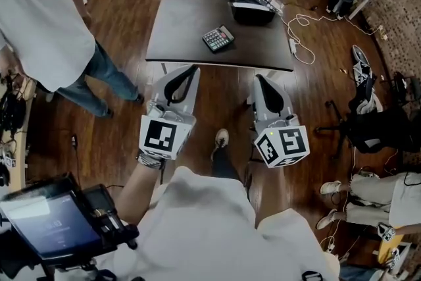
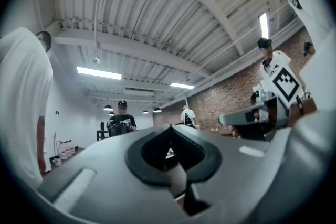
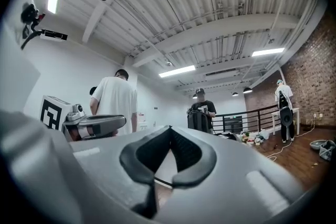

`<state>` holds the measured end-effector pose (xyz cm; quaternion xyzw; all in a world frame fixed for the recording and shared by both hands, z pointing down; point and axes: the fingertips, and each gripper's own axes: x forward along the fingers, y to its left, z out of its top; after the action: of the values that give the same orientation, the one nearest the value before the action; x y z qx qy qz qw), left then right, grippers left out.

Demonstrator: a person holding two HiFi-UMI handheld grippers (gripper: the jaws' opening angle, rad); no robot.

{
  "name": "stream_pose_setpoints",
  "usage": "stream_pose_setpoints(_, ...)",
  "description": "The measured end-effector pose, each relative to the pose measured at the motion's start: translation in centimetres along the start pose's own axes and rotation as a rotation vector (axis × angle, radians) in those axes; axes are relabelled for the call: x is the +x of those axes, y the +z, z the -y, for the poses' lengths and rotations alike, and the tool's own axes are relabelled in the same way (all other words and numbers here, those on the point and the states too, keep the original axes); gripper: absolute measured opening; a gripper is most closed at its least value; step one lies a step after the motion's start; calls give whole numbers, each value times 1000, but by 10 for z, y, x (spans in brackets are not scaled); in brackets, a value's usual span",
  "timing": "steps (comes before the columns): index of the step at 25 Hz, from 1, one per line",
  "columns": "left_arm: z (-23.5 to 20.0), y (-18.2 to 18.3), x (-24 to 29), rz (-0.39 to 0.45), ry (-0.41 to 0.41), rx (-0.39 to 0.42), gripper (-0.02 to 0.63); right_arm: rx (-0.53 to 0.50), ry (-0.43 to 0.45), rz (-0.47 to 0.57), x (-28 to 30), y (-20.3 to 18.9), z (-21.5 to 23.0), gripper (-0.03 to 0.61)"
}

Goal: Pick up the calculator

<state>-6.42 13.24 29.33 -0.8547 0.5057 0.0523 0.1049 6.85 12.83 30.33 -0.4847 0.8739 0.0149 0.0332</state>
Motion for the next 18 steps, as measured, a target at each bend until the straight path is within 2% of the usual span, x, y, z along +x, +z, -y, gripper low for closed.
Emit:
stream_pose_setpoints(4,-14,-18,37,-16,5,-2,5,-11,18,6,35,-5,24,2)
stream_pose_setpoints(8,-31,-35,94,-20,19,40,5,-2,43,20,84,-8,69,2)
stream_pose_setpoints(13,-60,-36,168,-11,79,9,6,-2,79,23,147,3,124,2)
stream_pose_setpoints(18,-82,-56,220,-53,100,51,5,17,108,-4,196,2,163,2)
